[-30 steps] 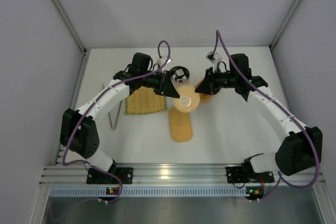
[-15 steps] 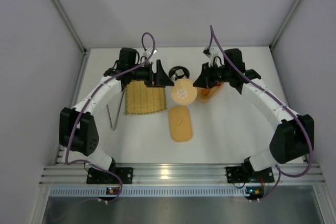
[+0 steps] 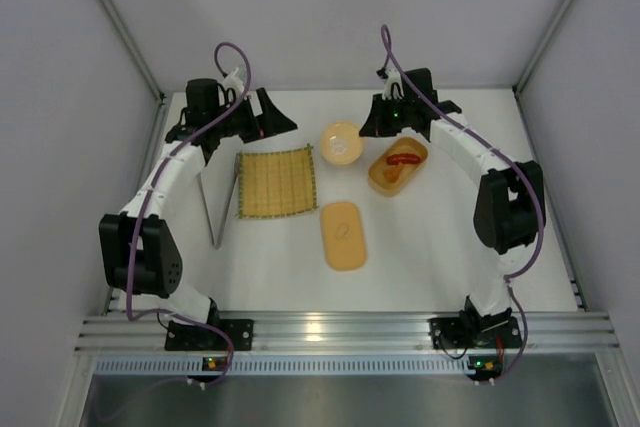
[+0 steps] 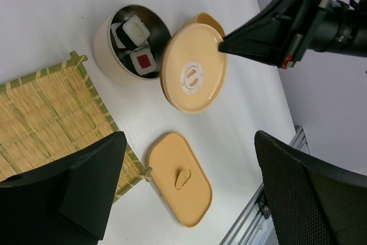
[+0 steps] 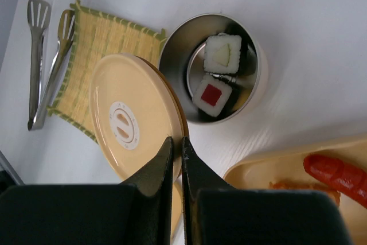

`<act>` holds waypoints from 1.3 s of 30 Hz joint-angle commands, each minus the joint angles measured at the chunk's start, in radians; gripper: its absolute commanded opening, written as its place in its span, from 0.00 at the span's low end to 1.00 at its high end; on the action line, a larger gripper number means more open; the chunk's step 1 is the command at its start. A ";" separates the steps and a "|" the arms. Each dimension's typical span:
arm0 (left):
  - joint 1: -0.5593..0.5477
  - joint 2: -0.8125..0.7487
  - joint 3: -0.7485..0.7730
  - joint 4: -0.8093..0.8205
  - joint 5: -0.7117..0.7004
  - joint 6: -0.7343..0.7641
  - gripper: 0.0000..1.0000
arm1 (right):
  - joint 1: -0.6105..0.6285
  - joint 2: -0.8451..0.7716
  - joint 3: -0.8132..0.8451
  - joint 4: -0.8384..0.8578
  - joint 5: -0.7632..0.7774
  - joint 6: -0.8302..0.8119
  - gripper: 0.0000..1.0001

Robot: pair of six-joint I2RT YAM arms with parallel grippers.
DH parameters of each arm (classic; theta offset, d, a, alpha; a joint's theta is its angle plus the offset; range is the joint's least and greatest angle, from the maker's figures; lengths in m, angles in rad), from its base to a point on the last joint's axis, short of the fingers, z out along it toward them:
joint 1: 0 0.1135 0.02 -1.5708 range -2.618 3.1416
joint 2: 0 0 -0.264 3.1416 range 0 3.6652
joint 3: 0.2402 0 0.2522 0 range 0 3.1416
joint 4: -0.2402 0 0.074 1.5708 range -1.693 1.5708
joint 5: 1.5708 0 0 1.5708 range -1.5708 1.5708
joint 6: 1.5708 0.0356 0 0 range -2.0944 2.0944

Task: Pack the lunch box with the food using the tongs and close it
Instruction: Close the box lid on the packing box.

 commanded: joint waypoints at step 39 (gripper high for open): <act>0.005 0.010 -0.059 0.116 0.064 0.013 0.98 | -0.063 0.381 0.289 0.041 -0.018 0.228 0.00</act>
